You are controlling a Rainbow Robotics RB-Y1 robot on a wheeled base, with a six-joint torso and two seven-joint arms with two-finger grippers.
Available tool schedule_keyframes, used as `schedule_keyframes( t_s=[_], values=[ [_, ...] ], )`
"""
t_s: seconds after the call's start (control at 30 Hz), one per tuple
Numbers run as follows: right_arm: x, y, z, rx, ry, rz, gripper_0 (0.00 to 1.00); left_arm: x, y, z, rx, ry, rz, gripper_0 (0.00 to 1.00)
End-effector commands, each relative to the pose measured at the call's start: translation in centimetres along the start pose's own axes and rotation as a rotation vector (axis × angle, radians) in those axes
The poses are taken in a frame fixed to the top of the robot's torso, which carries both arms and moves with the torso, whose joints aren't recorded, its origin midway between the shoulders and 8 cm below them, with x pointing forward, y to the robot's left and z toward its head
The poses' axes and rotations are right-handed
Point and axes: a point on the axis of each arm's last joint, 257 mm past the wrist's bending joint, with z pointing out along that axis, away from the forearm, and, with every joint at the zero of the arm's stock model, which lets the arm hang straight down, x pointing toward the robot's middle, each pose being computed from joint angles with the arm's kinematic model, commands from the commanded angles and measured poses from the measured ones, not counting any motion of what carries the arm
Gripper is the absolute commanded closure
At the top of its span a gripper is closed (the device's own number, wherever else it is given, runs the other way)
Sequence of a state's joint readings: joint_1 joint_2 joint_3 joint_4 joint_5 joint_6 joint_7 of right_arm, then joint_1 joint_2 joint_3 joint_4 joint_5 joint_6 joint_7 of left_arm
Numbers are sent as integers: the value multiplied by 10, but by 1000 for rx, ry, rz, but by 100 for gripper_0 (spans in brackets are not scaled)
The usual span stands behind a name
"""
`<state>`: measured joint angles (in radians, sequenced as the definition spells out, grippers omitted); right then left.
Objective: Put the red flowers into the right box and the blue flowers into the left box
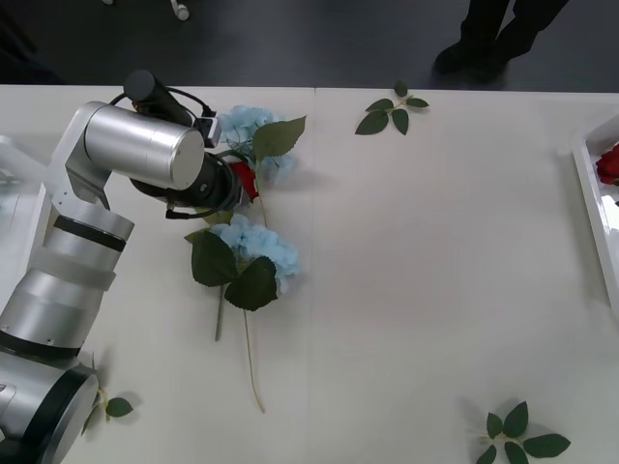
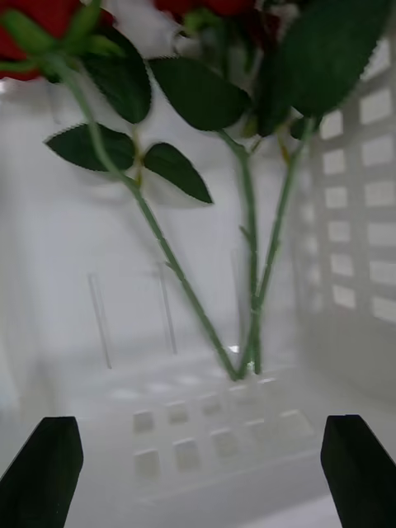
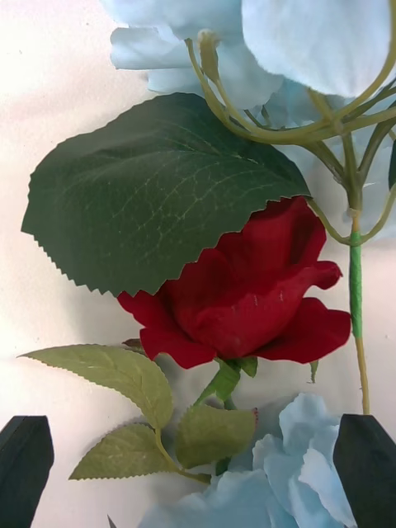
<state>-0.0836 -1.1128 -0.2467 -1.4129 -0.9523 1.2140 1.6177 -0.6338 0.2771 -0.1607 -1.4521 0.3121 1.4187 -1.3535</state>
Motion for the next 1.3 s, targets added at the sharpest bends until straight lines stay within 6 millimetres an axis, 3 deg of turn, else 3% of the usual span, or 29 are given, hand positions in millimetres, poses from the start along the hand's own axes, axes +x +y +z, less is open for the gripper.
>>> schedule_keyframes(
  t_s=[0.03,0.27,0.5,0.6,0.67,0.8,0.93,1.07,1.3],
  values=[
    [-30,52,-19,-80,-70,-33,15,-20,4,0,-23,-49,-16,0],
    [-38,128,-36,-189,-111,-170,15,-15,4,17,-43,-50,-6,0],
    [-47,186,-57,-316,-180,-245,15,-12,-6,35,-50,-60,14,1],
    [-55,208,-67,-381,-222,-272,15,-12,-11,39,-58,-69,28,6],
    [-58,219,-73,-410,-246,-293,15,-12,-12,39,-63,-71,35,16],
    [-61,243,-87,-479,-285,-313,15,-13,-17,40,-67,-79,50,47],
    [-59,262,-99,-539,-312,-312,15,-11,-20,44,-70,-78,59,56],
    [-55,284,-113,-626,-319,-290,15,-8,-23,47,-73,-74,73,75],
    [-33,331,-128,-751,-333,-312,15,-2,-26,51,-75,-60,86,92]
  ],
)
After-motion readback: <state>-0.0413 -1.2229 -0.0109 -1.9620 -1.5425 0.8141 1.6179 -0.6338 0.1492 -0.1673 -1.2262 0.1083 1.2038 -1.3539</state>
